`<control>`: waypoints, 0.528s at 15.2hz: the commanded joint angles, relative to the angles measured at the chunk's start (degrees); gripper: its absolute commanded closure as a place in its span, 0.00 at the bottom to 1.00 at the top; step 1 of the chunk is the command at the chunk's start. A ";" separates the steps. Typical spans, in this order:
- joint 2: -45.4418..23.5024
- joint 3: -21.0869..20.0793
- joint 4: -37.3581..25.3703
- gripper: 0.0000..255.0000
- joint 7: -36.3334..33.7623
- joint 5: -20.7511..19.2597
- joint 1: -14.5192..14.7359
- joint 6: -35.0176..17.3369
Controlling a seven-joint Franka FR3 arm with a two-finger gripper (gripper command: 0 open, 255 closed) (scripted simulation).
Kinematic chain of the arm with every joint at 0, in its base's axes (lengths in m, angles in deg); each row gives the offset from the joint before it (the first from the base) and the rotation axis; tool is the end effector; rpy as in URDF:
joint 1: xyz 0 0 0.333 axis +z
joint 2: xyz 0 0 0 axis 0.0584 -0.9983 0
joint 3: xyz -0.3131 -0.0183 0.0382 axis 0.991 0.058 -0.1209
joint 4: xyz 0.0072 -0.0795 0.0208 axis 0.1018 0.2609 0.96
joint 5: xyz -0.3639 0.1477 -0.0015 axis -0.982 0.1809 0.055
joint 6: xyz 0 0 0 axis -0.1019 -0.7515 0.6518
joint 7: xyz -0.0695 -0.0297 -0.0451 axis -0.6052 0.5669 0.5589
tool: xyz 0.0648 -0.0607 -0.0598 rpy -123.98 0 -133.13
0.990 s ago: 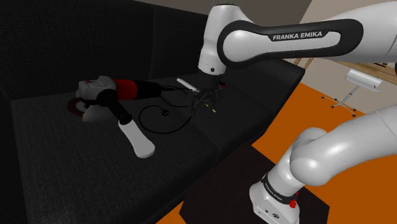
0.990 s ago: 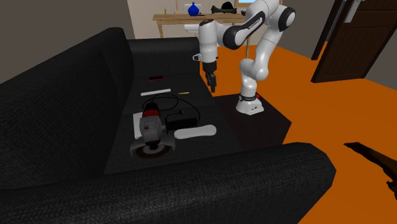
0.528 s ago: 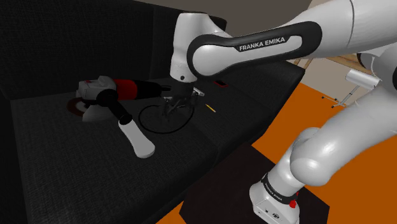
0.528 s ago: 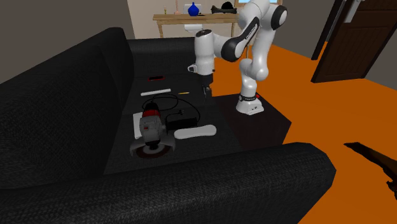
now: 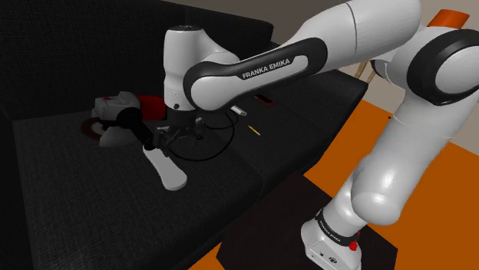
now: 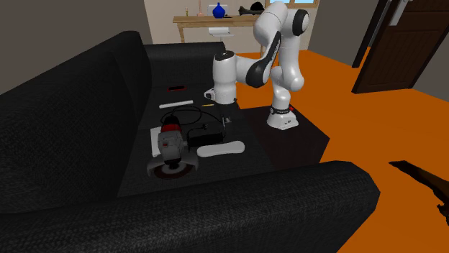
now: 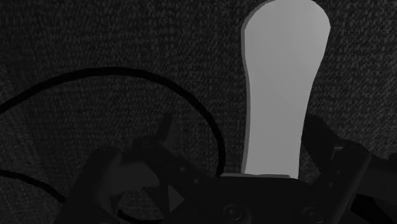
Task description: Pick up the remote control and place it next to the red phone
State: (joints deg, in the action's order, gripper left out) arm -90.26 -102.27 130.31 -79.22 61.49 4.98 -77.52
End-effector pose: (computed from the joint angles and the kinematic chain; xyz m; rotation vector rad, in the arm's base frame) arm 0.4700 0.3234 0.3914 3.1239 -0.1058 -0.0360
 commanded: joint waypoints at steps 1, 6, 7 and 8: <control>-4.63 -0.23 -3.96 0.00 -3.15 -3.24 1.46 -0.36; -10.38 0.33 -8.10 0.00 -6.31 -6.97 3.63 -1.48; -10.75 0.40 -7.77 0.00 -6.47 -7.22 3.66 -2.13; -11.12 0.48 -7.46 0.00 -6.63 -7.47 3.70 -2.77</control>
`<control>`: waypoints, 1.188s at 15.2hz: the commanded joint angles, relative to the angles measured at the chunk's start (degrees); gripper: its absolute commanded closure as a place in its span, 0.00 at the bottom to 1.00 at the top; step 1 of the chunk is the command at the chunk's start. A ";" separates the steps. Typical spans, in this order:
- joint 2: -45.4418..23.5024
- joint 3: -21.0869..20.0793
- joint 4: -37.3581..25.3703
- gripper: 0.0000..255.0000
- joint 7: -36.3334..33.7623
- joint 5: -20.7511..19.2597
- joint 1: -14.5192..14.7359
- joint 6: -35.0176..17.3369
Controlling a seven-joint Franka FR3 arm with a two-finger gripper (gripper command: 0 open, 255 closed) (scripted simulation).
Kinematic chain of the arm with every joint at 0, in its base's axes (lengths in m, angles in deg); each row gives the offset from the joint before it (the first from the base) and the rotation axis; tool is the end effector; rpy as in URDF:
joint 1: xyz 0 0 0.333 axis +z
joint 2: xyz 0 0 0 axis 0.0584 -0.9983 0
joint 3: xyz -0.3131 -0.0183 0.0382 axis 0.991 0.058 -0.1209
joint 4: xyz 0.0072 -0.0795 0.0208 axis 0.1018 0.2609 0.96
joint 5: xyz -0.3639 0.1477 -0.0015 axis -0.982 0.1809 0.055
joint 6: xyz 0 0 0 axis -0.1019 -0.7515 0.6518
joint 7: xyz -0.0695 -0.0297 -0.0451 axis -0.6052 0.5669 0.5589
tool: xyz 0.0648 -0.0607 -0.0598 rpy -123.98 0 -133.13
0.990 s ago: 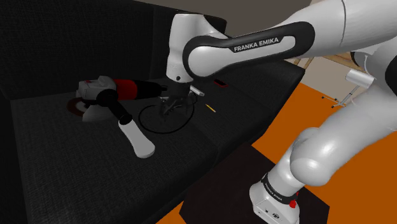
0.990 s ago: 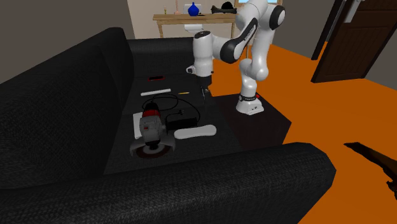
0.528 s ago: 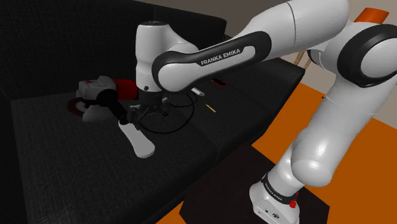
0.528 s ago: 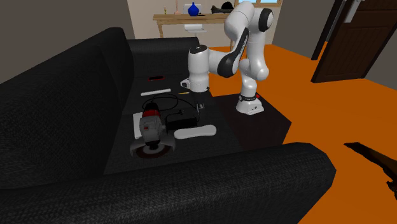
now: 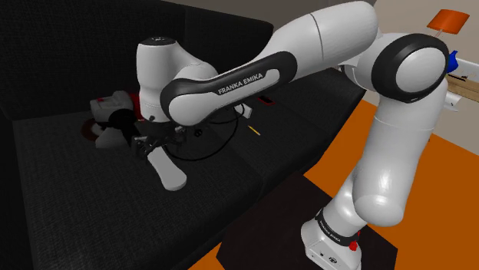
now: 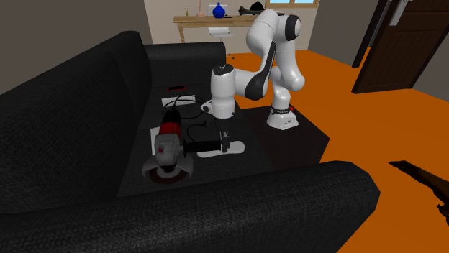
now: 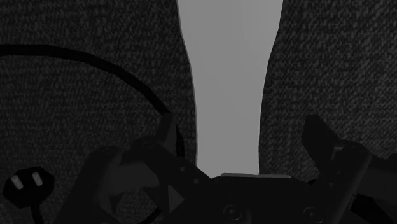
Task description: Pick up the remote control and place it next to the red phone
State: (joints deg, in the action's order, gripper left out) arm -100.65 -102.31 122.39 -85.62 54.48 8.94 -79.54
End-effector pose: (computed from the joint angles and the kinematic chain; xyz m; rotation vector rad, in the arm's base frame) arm 0.4912 0.3725 0.3595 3.1192 -0.0881 0.0067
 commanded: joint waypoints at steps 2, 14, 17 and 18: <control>-1.51 0.74 1.05 0.00 -0.55 -0.96 -0.12 -2.03; -2.16 0.79 1.46 1.00 -0.85 -1.43 -0.13 -2.99; -2.16 0.79 1.57 1.00 -0.86 -1.44 -0.13 -3.09; -2.14 0.77 1.64 1.00 -0.94 -1.44 -0.09 -3.14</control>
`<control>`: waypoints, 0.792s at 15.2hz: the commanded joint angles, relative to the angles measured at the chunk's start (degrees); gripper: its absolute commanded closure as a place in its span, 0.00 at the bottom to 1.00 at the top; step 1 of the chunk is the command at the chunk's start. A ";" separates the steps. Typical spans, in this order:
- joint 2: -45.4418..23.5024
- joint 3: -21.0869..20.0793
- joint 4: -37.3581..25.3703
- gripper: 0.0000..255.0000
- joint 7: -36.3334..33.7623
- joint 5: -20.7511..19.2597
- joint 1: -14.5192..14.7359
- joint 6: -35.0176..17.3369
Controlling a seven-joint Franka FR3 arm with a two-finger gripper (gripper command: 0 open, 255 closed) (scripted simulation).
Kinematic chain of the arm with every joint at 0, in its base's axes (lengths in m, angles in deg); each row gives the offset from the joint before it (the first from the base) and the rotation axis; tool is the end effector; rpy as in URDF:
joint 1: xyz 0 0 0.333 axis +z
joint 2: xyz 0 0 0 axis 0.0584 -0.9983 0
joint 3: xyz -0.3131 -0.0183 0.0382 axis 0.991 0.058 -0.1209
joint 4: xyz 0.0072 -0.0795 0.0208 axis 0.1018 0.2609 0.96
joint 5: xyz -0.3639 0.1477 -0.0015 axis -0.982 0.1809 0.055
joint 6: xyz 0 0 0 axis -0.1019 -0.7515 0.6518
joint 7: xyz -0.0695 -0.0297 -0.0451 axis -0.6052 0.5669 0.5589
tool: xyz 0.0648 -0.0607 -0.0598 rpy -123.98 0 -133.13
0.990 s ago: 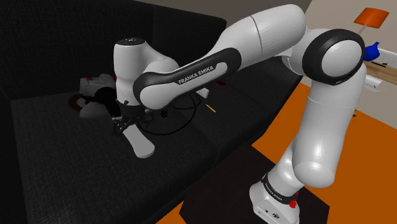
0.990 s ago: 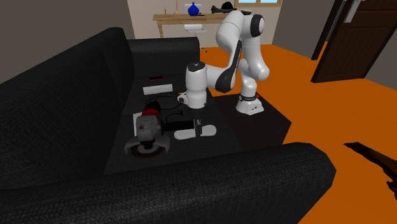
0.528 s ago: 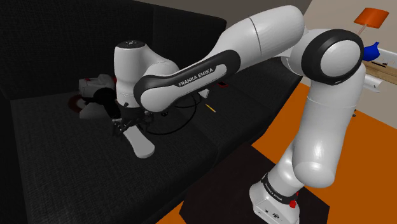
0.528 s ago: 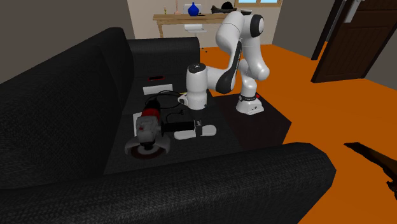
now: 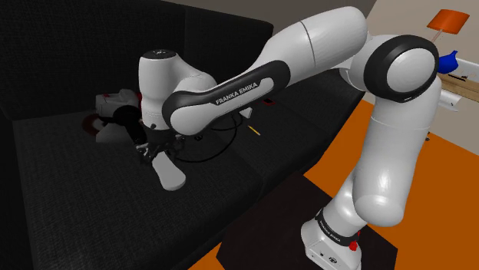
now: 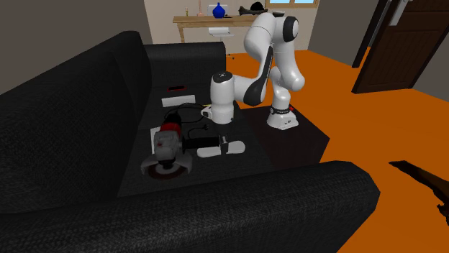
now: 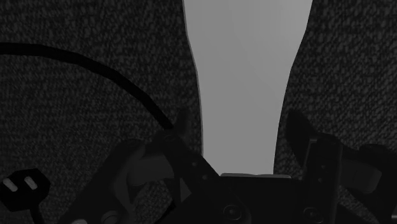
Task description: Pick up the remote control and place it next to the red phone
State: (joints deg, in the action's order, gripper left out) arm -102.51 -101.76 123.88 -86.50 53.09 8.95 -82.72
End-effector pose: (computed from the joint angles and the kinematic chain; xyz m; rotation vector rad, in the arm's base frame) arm 0.4934 0.3690 0.3339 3.1179 -0.0967 0.0102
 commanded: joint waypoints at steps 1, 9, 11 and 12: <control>-0.19 0.22 0.21 1.00 0.01 -0.01 -0.16 0.04; 2.10 -0.42 -1.69 1.00 1.08 1.50 -0.63 3.96; 2.82 -0.60 -2.36 1.00 1.40 1.96 -0.75 5.26; 3.17 -0.68 -2.71 1.00 1.56 2.19 -0.81 5.91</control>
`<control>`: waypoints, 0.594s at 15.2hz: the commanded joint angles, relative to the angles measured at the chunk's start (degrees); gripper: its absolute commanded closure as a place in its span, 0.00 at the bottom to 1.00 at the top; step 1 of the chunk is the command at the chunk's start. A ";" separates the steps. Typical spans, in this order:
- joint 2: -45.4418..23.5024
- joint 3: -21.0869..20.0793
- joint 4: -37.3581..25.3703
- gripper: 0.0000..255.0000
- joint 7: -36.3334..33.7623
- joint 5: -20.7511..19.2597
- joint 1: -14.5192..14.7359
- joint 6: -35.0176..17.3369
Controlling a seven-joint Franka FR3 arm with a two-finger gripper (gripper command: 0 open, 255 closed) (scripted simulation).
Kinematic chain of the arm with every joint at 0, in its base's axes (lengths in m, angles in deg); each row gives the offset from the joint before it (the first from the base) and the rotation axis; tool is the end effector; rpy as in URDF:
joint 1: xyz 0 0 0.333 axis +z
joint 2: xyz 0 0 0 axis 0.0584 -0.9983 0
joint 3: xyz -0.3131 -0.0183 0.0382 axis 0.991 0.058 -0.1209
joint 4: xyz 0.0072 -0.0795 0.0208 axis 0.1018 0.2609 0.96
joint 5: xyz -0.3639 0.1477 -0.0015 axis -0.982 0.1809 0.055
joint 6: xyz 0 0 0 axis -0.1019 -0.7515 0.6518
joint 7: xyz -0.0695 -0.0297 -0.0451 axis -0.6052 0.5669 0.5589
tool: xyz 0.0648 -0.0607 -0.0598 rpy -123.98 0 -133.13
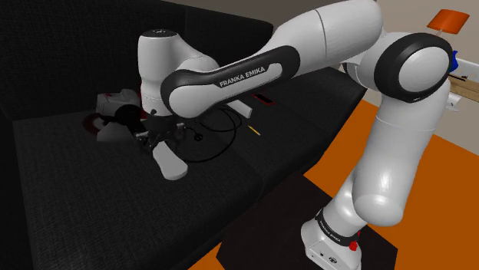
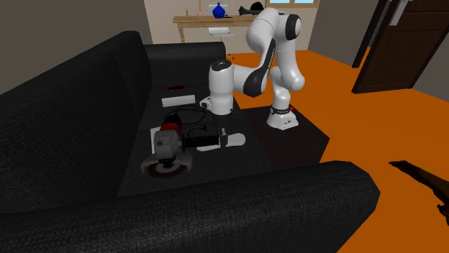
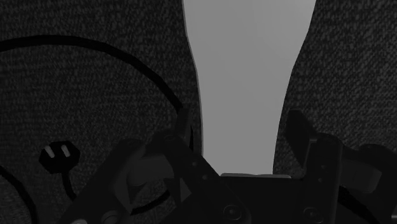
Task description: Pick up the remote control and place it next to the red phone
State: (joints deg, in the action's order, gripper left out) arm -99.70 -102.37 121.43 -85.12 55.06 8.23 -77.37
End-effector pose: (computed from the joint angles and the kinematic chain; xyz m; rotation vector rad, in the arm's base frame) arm 0.4956 0.3660 0.3731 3.1126 -0.1051 0.0003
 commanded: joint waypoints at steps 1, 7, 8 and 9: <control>0.69 -0.14 -0.62 1.00 0.33 0.44 -0.14 1.23; 2.48 -0.51 -3.11 1.00 1.15 1.59 -0.39 5.26; 2.74 -0.56 -3.57 1.00 1.27 1.75 -0.42 5.95; 4.36 -0.33 -1.58 1.00 2.70 2.55 -1.50 5.32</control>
State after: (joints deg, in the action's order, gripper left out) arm -96.49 -102.82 118.93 -83.37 57.05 7.40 -71.99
